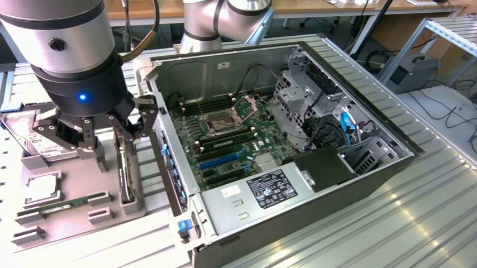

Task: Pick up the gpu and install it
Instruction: 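Pick up the gpu and move the gpu toward the slot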

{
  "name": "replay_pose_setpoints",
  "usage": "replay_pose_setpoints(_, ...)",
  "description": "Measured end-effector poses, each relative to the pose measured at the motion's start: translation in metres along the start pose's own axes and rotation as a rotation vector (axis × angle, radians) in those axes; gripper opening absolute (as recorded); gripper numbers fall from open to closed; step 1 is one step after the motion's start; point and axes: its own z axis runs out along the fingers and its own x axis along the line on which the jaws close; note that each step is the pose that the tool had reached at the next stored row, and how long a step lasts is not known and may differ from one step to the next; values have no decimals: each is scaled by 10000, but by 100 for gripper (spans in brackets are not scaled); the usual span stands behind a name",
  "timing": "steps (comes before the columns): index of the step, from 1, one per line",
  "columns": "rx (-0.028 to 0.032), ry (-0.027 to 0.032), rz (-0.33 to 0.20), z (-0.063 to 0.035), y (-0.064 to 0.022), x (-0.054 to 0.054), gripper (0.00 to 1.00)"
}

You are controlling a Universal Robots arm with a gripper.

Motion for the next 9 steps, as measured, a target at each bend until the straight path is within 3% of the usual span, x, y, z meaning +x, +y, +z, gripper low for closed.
replay_pose_setpoints(9, 0, 0, 0, 34, -1, 1, 50)
